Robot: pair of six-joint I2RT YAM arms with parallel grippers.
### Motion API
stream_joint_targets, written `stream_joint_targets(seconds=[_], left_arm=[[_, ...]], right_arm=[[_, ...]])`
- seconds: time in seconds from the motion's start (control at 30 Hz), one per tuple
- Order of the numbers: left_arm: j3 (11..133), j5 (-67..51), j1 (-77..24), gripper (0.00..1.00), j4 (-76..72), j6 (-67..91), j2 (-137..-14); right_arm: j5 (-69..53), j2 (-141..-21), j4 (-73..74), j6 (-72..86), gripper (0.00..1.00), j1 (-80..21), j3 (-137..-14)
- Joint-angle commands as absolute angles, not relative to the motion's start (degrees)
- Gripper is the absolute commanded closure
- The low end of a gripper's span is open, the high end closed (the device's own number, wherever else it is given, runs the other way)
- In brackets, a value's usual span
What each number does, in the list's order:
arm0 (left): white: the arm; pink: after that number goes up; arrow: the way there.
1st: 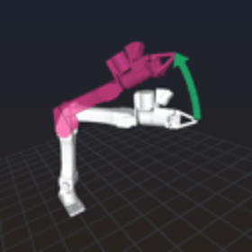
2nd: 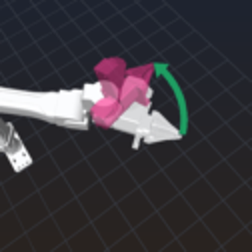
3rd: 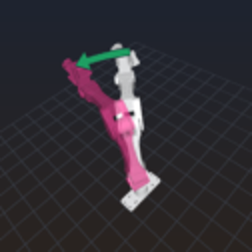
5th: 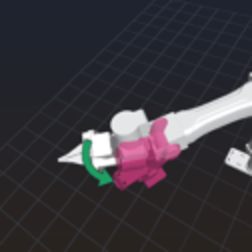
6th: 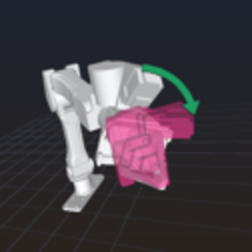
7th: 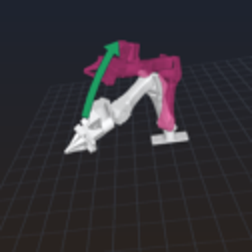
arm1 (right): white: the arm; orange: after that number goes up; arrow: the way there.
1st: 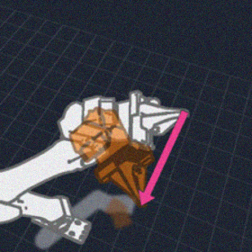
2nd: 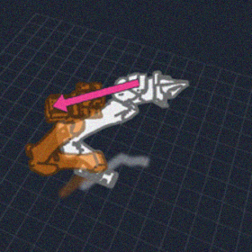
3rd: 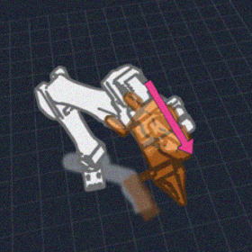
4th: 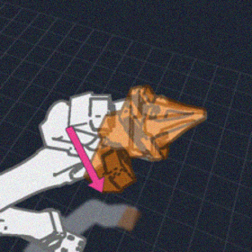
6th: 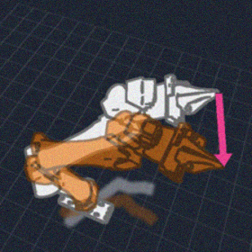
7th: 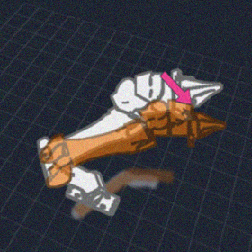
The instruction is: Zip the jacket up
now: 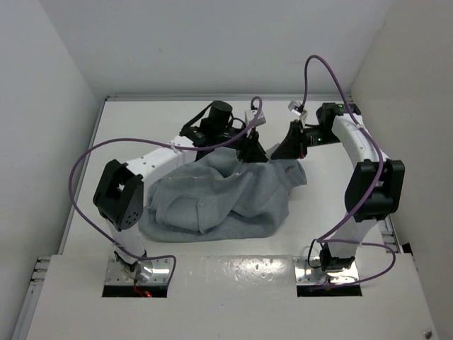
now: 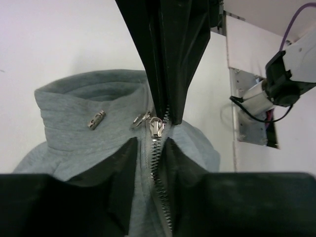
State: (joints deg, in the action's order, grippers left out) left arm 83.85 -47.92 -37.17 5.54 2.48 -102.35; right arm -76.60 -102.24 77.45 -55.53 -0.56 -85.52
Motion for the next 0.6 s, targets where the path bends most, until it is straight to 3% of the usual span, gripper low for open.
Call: stream_joint_targets(seconds=[0.0,0.03,0.07,0.17,0.3,0.57], left_arm=[[86.74,-49.48,-36.47,0.72,7.82,2.46,-102.83],[86.75,-49.48,-36.47,0.77,7.82,2.46,-102.83],[86.75,-49.48,-36.47,0.89,8.34,1.76,-102.83],[83.77,-48.87,-36.47,1.0,2.85,0.97,-99.95],[73.76,-45.45,-37.17,1.0,-6.48,-6.74,-91.88],[62.05,-41.31,-41.13,1.0,-8.7,-36.0,-84.02]], right_arm=[[-79.98,-97.83,93.96,-56.43,1.0,-0.79,-85.78],[-79.98,-97.74,93.78,-56.16,1.0,-0.62,-85.35],[-80.15,-97.65,93.61,-56.16,1.0,-0.62,-85.08],[-80.85,-97.99,94.04,-55.9,1.0,-0.53,-84.46],[-84.19,-101.06,97.99,-57.65,1.0,-0.35,-85.77],[-91.31,-106.43,101.08,-53.0,1.0,1.5,-88.42]])
